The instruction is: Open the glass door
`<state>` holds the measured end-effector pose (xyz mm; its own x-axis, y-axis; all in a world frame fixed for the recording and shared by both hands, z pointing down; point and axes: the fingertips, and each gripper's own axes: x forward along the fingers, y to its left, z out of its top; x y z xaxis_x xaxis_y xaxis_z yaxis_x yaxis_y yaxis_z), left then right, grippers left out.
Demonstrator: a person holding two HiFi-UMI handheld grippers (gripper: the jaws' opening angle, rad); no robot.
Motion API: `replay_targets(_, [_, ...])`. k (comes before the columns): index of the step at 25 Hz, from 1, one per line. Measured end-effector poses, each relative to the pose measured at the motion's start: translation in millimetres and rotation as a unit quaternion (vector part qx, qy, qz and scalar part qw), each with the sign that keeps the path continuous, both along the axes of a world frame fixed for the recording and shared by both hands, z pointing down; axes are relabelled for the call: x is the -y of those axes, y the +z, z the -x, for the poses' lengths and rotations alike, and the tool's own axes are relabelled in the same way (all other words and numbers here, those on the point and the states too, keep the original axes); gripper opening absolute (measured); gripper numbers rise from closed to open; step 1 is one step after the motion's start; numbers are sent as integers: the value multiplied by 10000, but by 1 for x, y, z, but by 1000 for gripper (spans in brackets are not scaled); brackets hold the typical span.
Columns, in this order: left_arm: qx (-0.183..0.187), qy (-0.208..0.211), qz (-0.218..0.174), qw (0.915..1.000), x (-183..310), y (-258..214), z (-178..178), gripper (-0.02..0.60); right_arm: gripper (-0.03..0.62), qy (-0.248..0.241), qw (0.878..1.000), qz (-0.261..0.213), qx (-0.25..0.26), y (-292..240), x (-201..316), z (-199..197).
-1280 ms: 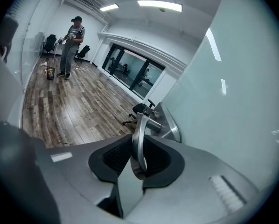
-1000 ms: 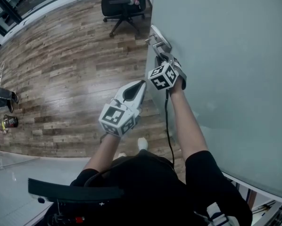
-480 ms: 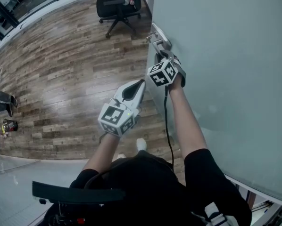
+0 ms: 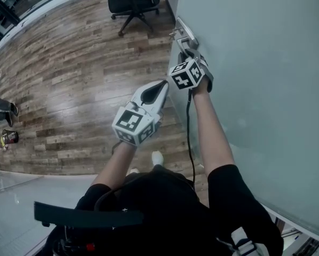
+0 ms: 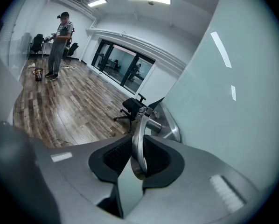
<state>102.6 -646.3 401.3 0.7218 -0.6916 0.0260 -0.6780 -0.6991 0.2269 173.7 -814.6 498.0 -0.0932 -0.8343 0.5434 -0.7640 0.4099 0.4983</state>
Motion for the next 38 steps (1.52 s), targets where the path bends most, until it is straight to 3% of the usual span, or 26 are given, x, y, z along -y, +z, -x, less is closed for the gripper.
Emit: replay_targets(38, [19,68,81,9999,4,-1,-13,-1,78,544,9985,-67,-38,-13,14,-62])
